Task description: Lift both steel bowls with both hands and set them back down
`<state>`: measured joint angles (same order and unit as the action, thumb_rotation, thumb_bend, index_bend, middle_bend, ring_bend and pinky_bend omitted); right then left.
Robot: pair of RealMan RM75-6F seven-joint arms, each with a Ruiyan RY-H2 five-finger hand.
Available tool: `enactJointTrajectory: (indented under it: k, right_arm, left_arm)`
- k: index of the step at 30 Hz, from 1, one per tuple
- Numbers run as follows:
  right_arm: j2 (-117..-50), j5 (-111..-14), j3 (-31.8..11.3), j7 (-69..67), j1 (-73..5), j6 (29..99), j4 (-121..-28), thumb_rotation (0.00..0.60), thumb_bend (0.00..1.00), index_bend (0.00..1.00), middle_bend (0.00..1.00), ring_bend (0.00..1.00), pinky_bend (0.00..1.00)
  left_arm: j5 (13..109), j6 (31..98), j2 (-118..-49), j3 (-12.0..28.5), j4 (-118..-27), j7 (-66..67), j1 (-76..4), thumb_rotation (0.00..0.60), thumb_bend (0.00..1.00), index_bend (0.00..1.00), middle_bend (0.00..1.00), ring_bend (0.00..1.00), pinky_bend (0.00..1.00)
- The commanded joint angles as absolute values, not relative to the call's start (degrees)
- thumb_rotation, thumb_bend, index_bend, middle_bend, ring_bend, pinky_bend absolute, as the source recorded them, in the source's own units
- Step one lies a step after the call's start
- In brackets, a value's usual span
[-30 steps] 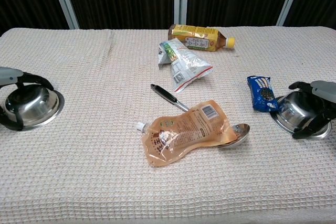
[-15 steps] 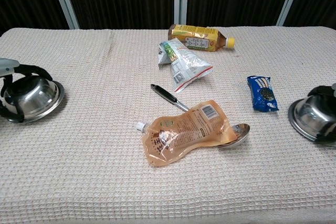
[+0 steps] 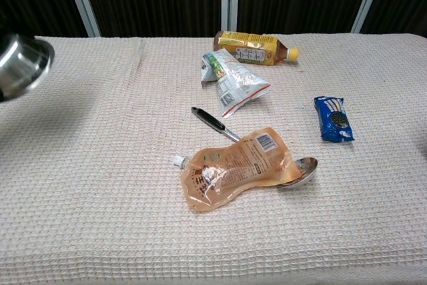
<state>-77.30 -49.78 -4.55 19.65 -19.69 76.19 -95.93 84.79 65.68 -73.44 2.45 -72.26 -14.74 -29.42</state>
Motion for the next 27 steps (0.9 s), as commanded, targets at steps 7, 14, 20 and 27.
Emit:
enactJointTrajectory:
  k: [7,14,20,27]
  right_arm:
    - [-95.33,-80.2,-13.61,-25.82,-21.97,87.73,-76.55,0.6,0.12,0.37,0.34,0.27,0.41]
    - [-106.0,-82.76,-17.77,-49.52,-28.65,84.36,-71.59,0.6,0.13,0.37,0.34,0.27,0.41]
    - [-108.09,-82.93,-19.1,-66.76,-33.74,76.17,-72.66,0.6,0.13,0.38,0.36,0.29,0.42]
    - [-109.43,-83.08,-20.27,-75.51,-40.07,67.22,-71.13,0.6,0.14,0.38,0.36,0.29,0.42]
  left_arm:
    - [84.44,87.03,-78.94,12.62,-83.74,-33.47,-24.07,0.6,0.0,0.46,0.46,0.42,0.63]
    - [85.76,86.96,-85.72,12.95,-87.41,-40.34,-25.62,0.6,0.0,0.47,0.47,0.43,0.63]
    - [86.55,85.77,-90.85,12.98,-88.52,-38.96,-27.49,0.6,0.0,0.48,0.47,0.43,0.63]
    - [86.9,82.64,-94.0,13.61,-89.09,-36.01,-30.37,0.6,0.0,0.48,0.48,0.43,0.63]
